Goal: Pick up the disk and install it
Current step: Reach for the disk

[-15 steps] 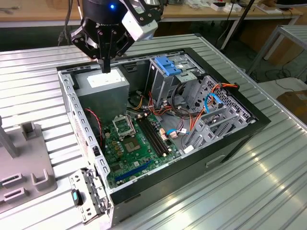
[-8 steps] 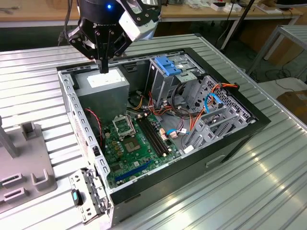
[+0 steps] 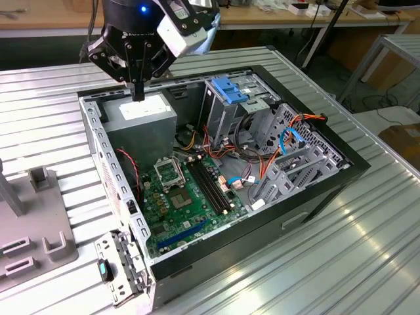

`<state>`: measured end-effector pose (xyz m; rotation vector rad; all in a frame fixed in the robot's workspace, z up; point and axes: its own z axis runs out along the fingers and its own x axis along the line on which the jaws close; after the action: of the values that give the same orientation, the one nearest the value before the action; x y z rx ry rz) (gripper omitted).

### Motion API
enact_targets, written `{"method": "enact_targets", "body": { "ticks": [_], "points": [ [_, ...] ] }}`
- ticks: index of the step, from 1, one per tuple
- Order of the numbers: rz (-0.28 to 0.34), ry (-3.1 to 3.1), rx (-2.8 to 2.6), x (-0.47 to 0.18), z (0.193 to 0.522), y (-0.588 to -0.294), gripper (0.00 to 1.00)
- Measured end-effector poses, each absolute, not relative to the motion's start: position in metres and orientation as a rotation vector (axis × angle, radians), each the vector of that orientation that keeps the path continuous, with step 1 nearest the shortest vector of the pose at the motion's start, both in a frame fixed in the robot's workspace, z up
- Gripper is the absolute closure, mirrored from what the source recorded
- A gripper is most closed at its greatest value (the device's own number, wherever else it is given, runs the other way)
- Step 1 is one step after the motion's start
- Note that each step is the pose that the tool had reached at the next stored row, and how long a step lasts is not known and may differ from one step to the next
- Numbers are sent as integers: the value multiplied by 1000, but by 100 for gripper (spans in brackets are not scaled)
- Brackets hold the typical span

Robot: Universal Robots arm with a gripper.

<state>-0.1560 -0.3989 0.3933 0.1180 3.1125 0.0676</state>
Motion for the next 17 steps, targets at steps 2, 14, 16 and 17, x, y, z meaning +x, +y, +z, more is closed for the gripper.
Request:
{"method": "enact_targets", "body": {
  "ticks": [2, 14, 16, 17],
  "points": [
    [68, 3112, 118, -158, 393, -399, 89],
    [67, 3112, 118, -164, 393, -399, 89],
    [68, 3112, 118, -166, 393, -399, 89],
    [68, 3112, 118, -166, 393, -399, 89]
  ]
}}
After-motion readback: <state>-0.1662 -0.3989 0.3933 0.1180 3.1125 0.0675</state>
